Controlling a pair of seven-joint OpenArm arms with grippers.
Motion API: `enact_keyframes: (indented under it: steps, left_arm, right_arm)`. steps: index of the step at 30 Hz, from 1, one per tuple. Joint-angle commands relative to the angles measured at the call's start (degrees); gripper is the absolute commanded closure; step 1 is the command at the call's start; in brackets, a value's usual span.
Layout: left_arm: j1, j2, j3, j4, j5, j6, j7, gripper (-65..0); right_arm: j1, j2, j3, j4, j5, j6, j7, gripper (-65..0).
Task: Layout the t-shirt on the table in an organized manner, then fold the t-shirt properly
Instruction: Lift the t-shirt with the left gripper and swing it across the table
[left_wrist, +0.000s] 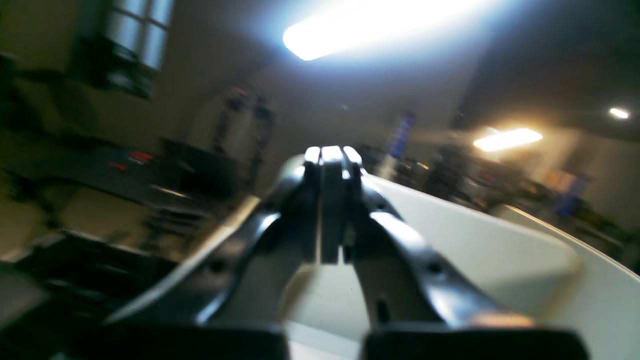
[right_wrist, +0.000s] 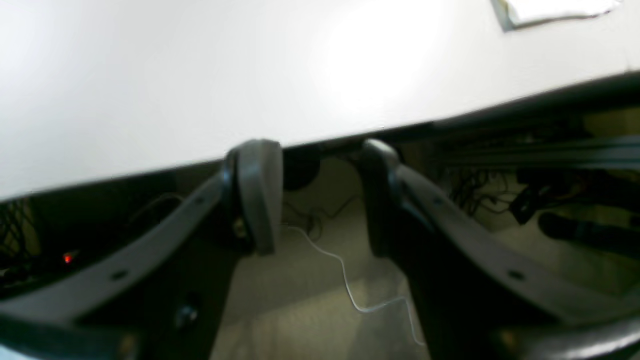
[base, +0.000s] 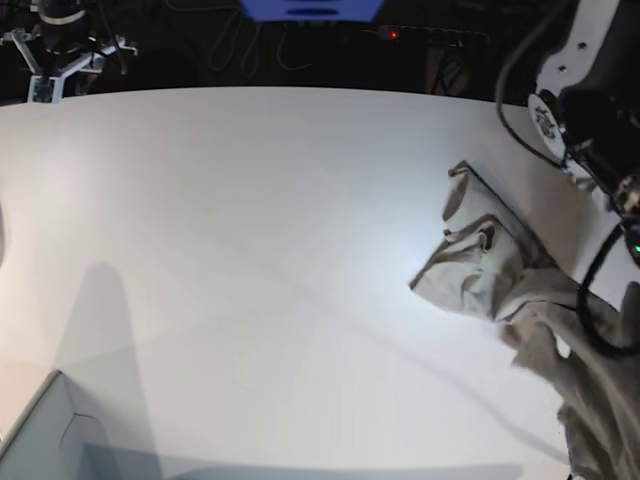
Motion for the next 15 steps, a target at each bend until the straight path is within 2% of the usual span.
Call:
enact_keyframes:
  steps: [1,6,15]
  left_arm:
    - [1.06,0.43,1.41,0.71,-0.83,-0.49,-0.79,-0.2]
    - [7.13,5.62,10.2,0.8,-2.32,-0.23,-1.05,-0.2]
    - [19.87,12.92,27.08,1.41,-1.97,-0.49,-1.14,-0.2]
  right_arm:
    - [-0.74,0.24,0.34,0.98,-0.19,0.14,0.8,-26.9]
    - [-0.74,0.32,0.34,1.24,-0.19,0.14,0.8,-26.9]
    - [-0.74,0.41,0.34,1.24,-0.19,0.14,0.8,-26.9]
